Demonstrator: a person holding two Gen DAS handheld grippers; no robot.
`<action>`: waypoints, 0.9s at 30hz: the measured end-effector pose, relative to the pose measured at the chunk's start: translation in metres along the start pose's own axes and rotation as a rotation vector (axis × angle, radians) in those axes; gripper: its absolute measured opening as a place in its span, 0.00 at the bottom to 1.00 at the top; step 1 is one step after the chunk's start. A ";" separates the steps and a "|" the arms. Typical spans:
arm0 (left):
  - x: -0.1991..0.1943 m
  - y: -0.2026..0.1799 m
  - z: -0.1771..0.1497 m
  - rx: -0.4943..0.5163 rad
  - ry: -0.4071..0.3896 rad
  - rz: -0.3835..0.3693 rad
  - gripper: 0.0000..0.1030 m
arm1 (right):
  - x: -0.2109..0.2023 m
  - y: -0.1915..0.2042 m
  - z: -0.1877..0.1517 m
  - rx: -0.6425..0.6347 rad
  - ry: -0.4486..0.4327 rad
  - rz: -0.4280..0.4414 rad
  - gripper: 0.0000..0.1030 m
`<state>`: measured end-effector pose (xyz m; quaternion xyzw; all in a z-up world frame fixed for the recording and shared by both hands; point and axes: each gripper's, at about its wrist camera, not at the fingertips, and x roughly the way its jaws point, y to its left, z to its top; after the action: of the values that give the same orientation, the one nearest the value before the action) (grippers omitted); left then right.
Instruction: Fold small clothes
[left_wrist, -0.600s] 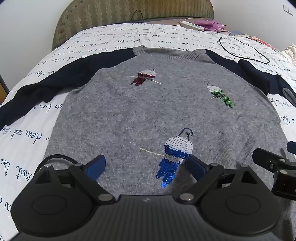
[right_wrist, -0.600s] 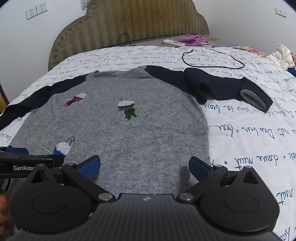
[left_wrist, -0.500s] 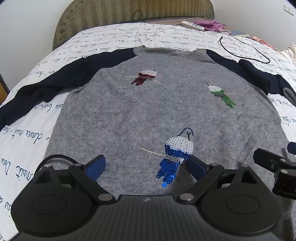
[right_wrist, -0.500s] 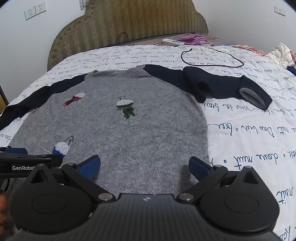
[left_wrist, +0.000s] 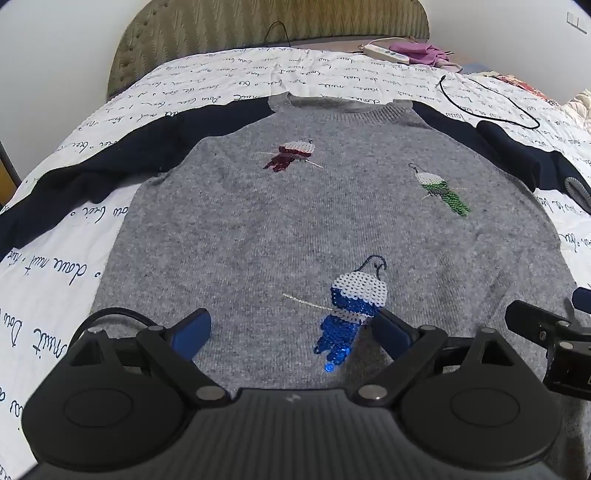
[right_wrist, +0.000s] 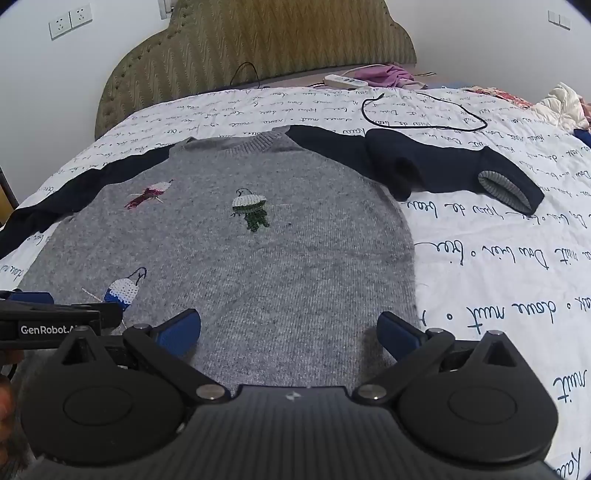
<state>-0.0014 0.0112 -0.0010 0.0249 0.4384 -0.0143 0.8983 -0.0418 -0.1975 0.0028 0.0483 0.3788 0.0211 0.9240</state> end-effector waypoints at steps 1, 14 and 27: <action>0.000 0.002 0.000 0.001 -0.002 -0.001 0.92 | 0.000 0.000 0.000 0.000 0.000 0.001 1.00; -0.002 -0.008 0.000 -0.001 -0.008 0.012 0.92 | 0.002 -0.002 -0.002 0.004 0.004 0.005 1.00; 0.000 -0.011 0.000 0.015 -0.009 0.028 0.92 | 0.001 -0.003 -0.002 0.005 0.001 0.016 1.00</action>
<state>-0.0022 0.0003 -0.0015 0.0377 0.4336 -0.0053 0.9003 -0.0422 -0.1998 -0.0001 0.0536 0.3789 0.0274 0.9235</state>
